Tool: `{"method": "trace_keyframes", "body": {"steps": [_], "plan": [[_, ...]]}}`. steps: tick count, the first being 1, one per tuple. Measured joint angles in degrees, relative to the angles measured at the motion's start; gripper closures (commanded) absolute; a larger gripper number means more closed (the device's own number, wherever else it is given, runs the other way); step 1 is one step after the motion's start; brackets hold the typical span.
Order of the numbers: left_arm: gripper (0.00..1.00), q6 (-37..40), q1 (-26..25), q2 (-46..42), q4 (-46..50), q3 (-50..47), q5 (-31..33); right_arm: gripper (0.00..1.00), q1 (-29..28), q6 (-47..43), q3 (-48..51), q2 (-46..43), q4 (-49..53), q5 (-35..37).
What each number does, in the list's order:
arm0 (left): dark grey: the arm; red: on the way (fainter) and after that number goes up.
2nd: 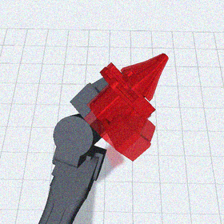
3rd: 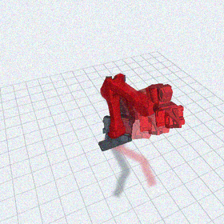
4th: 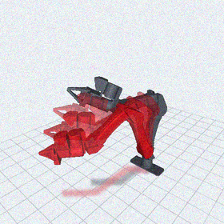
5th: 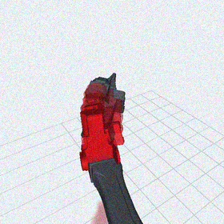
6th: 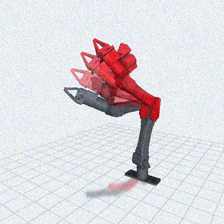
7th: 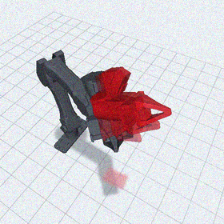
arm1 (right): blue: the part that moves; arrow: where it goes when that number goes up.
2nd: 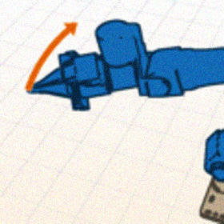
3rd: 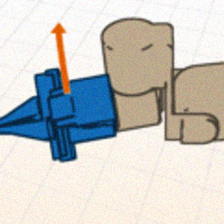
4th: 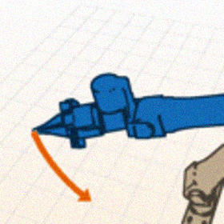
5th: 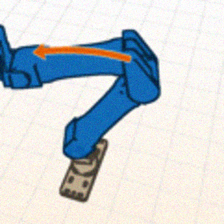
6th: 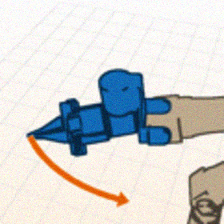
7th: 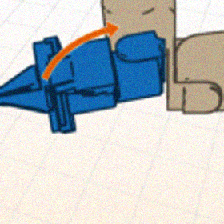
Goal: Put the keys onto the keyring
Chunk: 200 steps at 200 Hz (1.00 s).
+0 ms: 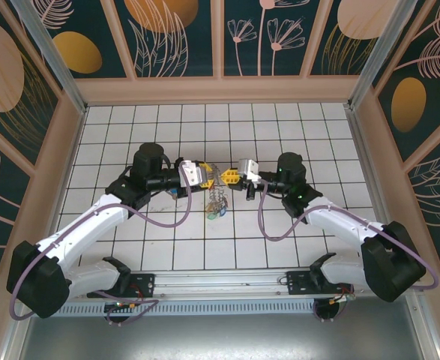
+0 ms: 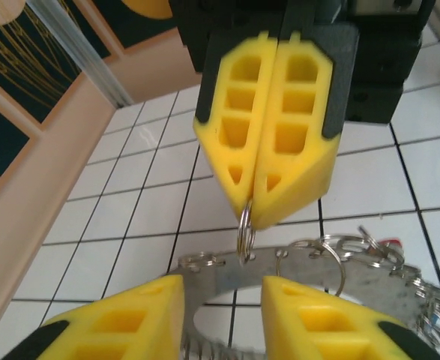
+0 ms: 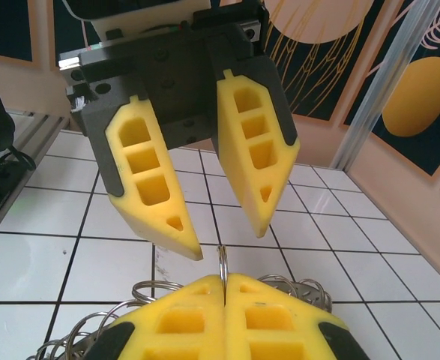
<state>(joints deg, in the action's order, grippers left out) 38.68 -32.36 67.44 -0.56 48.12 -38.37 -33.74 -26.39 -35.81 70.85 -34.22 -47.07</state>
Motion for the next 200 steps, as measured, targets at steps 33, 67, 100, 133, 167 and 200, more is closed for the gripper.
{"method": "trace_keyframes", "body": {"steps": [33,67,100,133,167,200], "plan": [[0.73,-1.5,0.0,0.0,-2.1,-0.1,-3.1,1.0,0.0,0.2,0.0,0.0,-0.5,-0.2],[0.74,-1.9,0.0,0.1,-2.7,-0.2,-4.7,1.0,0.0,0.2,0.0,0.0,-0.8,-0.6],[0.75,-1.9,0.0,0.4,-2.7,-0.3,-4.7,1.0,0.0,0.2,0.0,0.0,-0.8,-0.7],[0.77,-1.9,0.0,1.1,-2.9,-0.5,-4.7,1.0,0.0,0.2,0.0,-0.2,-0.9,-0.9],[0.8,-1.9,0.0,1.7,-3.3,-0.6,-4.8,1.0,-0.2,0.2,0.0,-0.3,-1.2,-1.0],[0.96,-2.5,0.1,1.7,-3.7,-0.6,-5.4,1.0,-0.8,0.2,0.0,-0.3,-1.5,-1.0]]}}
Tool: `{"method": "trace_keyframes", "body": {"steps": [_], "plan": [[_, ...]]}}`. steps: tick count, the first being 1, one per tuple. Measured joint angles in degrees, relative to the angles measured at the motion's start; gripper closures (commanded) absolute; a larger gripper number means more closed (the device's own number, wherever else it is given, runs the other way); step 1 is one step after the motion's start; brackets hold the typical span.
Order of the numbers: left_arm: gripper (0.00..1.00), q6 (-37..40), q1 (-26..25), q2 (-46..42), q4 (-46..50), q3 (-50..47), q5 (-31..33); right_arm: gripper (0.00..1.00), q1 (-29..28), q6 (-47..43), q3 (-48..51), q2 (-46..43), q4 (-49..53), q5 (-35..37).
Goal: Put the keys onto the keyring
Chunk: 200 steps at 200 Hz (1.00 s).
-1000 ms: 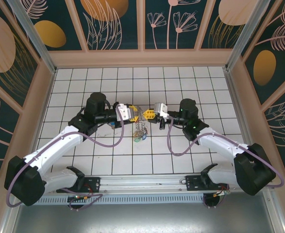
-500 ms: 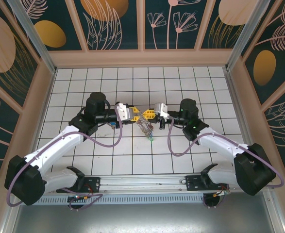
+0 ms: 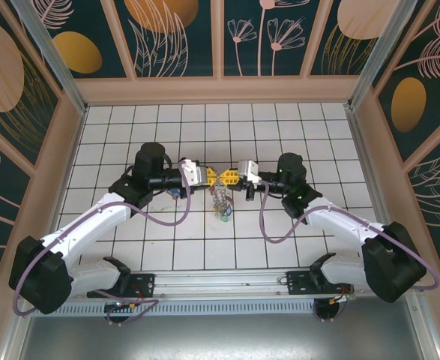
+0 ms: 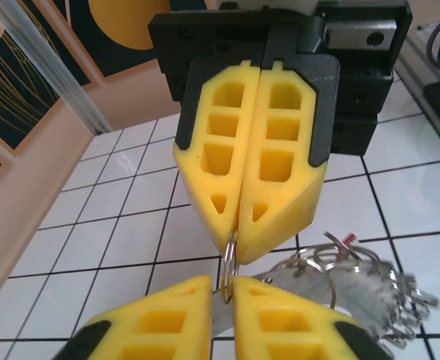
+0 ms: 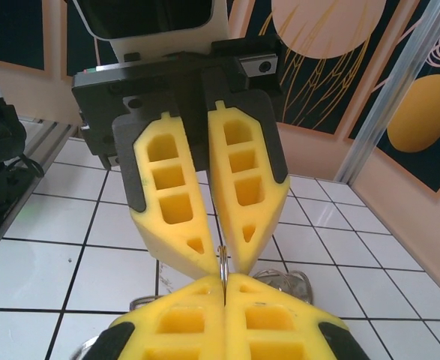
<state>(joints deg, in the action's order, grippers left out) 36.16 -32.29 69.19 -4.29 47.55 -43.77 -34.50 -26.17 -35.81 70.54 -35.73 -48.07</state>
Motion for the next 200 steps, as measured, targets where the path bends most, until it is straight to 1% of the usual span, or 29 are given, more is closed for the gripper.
{"method": "trace_keyframes", "body": {"steps": [5,39,49,67,91,104,132,165,183,200], "plan": [[1.0,0.3,0.0,0.0,0.0,0.0,-0.2,1.0,0.0,0.0,0.0,0.0,0.0,0.0],[1.0,0.2,0.2,0.3,0.1,0.0,-0.7,1.0,0.0,-0.3,0.0,0.0,0.2,0.2],[1.0,0.7,0.1,0.3,0.6,0.0,-0.5,1.0,0.0,-1.7,-0.4,0.0,1.9,0.4],[1.0,2.2,0.1,0.3,2.7,0.0,0.7,0.89,-0.1,-5.7,-2.9,0.0,9.4,1.1],[1.0,6.2,0.0,0.5,7.9,1.4,3.5,0.74,-0.5,-12.0,-9.0,0.9,22.4,3.1],[1.0,8.3,0.0,0.7,10.5,2.2,5.4,0.7,-0.5,-14.2,-11.5,1.6,26.9,4.4],[1.0,11.5,0.0,0.7,14.5,3.3,8.4,0.68,-0.8,-16.7,-13.3,2.5,32.2,6.3],[1.0,13.0,0.0,1.1,16.3,3.9,9.0,0.67,-2.4,-18.4,-15.1,5.0,35.6,7.8],[1.0,13.3,0.0,1.4,16.7,4.1,9.2,0.7,-3.1,-19.1,-15.9,6.3,36.5,8.5],[1.0,13.4,0.0,1.7,17.2,4.4,9.2,0.75,-3.5,-20.0,-16.4,7.1,36.9,9.4]]}}
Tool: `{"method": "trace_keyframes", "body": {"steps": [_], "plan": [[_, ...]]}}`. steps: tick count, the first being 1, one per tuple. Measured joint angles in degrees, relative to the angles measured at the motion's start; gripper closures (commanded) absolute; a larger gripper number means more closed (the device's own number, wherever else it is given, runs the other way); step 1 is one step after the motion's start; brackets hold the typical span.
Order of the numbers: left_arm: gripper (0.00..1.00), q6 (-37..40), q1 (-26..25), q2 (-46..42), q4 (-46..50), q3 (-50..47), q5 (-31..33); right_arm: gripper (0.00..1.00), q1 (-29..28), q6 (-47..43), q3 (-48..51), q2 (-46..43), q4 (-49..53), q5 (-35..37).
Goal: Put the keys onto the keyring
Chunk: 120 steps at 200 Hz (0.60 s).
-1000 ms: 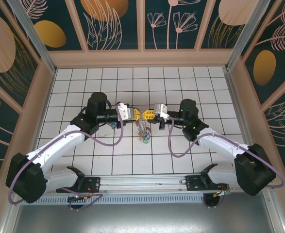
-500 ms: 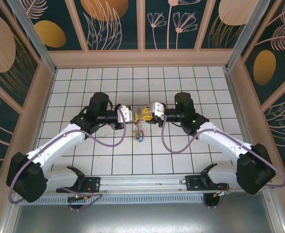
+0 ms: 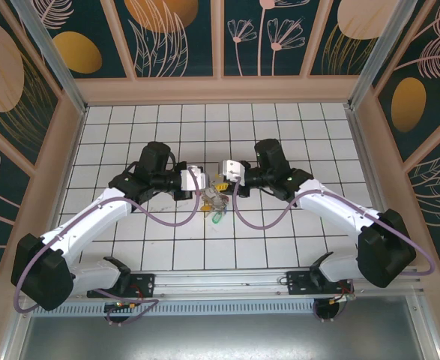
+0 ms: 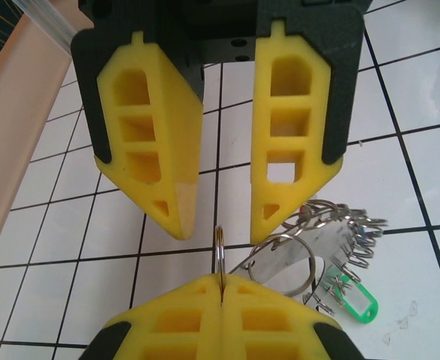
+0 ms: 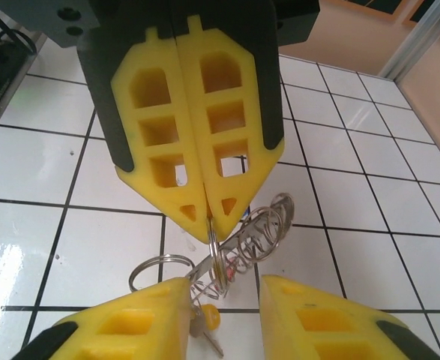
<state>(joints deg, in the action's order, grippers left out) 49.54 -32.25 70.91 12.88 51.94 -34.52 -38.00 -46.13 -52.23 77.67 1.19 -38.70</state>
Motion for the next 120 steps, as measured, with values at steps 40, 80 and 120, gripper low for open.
{"method": "trace_keyframes", "body": {"steps": [40,80,120], "plan": [[1.0,0.0,0.0,0.2,0.7,0.3,0.0,0.78,-1.2,-1.2,-0.9,0.5,0.4,2.0],[1.0,0.0,0.0,0.5,0.8,0.4,-0.1,1.0,-2.1,-2.0,-1.4,1.2,0.3,2.9],[0.9,-1.2,0.3,0.5,0.6,0.5,0.1,1.0,-2.5,-2.0,-1.2,1.4,-0.3,3.3]]}}
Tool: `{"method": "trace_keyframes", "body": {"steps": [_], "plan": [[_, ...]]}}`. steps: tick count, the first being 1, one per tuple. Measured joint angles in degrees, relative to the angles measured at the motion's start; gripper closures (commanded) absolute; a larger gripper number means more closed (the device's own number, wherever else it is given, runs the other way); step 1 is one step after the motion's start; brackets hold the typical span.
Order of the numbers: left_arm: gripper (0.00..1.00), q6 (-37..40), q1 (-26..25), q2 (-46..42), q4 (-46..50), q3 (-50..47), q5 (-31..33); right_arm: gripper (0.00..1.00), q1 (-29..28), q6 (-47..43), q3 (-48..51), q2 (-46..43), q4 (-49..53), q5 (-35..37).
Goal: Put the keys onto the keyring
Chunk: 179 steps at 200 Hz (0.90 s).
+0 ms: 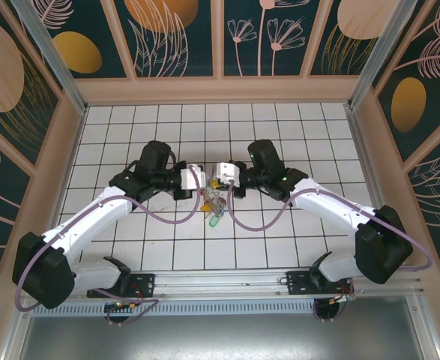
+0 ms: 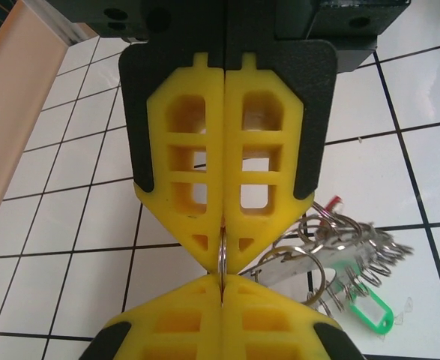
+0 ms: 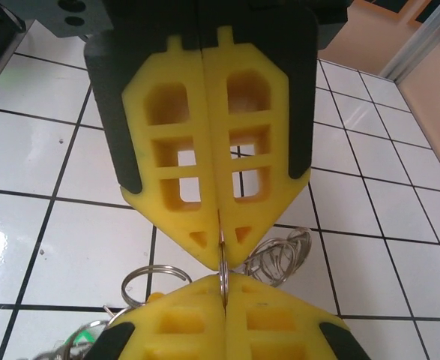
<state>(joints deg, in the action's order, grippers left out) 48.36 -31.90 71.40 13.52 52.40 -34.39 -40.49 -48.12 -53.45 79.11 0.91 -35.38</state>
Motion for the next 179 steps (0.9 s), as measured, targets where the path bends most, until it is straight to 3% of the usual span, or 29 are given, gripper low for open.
{"method": "trace_keyframes", "body": {"steps": [16,56,85,134,179], "plan": [[0.81,-0.5,0.1,-0.2,-0.1,0.0,0.0,1.0,0.0,0.1,0.3,-0.1,-1.1,-0.1],[0.79,-2.2,-0.2,-3.3,-3.5,-1.6,-2.0,1.0,1.5,5.1,9.4,-6.1,-11.0,-2.8],[0.78,-3.5,-0.2,-3.8,-6.1,-2.1,-3.0,1.0,1.8,7.8,10.5,-7.5,-15.8,-5.1],[0.78,-4.8,0.0,-3.1,-8.8,-2.1,-4.8,1.0,2.2,9.6,11.1,-7.6,-18.1,-6.3],[0.72,-5.2,0.3,-3.0,-9.8,-2.3,-5.7,1.0,2.2,9.5,11.2,-7.6,-18.1,-6.3]]}}
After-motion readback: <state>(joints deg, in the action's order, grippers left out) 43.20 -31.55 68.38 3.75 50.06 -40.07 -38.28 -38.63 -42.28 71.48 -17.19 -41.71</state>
